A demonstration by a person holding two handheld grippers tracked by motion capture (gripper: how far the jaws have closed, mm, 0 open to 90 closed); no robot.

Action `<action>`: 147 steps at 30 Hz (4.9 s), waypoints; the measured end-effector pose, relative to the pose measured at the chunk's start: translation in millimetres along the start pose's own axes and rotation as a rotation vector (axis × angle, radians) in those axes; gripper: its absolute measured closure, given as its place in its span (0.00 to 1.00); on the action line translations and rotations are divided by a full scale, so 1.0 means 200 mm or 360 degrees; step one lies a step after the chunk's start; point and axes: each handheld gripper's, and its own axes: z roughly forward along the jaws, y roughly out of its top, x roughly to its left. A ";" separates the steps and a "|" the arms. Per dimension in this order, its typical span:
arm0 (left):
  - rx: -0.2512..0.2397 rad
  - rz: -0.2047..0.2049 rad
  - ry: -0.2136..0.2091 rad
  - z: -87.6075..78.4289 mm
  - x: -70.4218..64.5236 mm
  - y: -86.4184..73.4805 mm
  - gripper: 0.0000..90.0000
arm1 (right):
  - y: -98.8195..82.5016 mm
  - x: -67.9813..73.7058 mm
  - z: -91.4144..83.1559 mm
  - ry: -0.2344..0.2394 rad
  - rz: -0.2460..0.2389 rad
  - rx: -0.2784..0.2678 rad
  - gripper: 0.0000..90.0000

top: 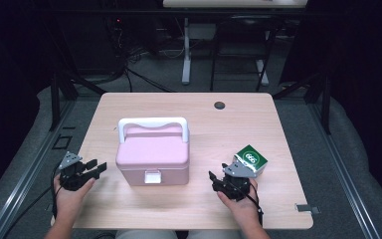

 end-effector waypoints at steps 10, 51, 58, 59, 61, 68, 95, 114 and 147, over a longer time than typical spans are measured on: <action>0.0010 0.0039 -0.0022 0.01 -0.04 -0.02 0.59 | 0.02 -0.04 0.05 0.0053 0.0061 0.0034 0.62; 0.0089 0.0164 -0.0141 0.12 -0.28 0.08 1.00 | 0.15 0.06 0.22 0.0254 0.0008 0.0023 1.00; 0.0071 0.0184 -0.0187 0.12 -0.32 0.08 1.00 | 0.16 0.09 0.22 0.0278 0.0031 -0.0005 1.00; 0.0068 0.0178 -0.0197 0.12 -0.34 0.08 1.00 | 0.16 0.10 0.22 0.0281 0.0027 -0.0011 1.00; 0.0064 0.0173 -0.0196 0.13 -0.35 0.08 1.00 | 0.16 0.12 0.21 0.0233 0.0008 -0.0010 1.00; 0.0089 0.0166 -0.0198 0.12 -0.38 0.08 1.00 | 0.17 0.11 0.18 0.0194 0.0048 0.0002 1.00; 0.0152 0.0193 -0.0285 0.04 -0.52 0.02 1.00 | 0.10 0.12 -0.04 0.0197 0.0041 0.0146 1.00; 0.0157 0.0159 -0.0275 0.02 -0.57 0.00 1.00 | 0.04 0.17 -0.13 0.0108 0.0098 0.0114 1.00; 0.0108 0.0137 -0.0346 -0.03 -0.53 0.07 0.83 | 0.08 0.09 -0.15 0.0156 0.0079 0.0142 0.88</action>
